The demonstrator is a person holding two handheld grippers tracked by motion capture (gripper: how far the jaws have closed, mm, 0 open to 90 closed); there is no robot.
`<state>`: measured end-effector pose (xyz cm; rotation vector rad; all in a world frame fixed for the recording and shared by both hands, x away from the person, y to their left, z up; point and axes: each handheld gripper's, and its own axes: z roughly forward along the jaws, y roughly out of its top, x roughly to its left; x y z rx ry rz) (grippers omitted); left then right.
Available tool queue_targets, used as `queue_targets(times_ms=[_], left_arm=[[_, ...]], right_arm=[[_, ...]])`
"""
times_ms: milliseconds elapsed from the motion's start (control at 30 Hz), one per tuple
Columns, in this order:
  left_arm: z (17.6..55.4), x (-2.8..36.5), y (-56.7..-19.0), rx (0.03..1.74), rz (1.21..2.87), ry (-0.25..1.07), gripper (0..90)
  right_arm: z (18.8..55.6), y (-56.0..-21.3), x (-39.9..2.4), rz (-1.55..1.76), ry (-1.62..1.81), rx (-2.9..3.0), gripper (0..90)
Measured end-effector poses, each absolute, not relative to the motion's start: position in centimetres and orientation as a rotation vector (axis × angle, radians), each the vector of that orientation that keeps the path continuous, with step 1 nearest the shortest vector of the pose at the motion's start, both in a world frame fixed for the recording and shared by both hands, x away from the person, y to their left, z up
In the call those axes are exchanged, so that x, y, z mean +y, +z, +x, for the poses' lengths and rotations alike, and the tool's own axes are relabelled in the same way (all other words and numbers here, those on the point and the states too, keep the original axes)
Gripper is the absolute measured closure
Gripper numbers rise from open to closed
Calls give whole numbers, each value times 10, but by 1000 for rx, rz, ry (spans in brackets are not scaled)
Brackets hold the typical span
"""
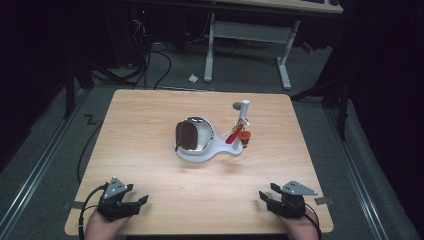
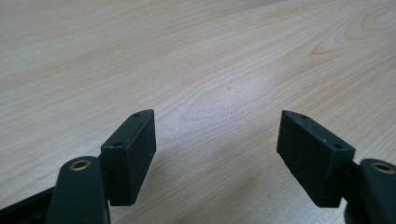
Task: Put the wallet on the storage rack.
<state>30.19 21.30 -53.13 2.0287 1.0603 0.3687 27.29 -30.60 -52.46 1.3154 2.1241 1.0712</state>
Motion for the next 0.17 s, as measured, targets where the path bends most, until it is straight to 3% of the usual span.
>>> queue_targets(times_ms=[167], left_arm=[[303, 213, -530, 1046, 2012, 364, 274]], right_arm=[[275, -527, -302, 1323, 1052, 2132, 407]])
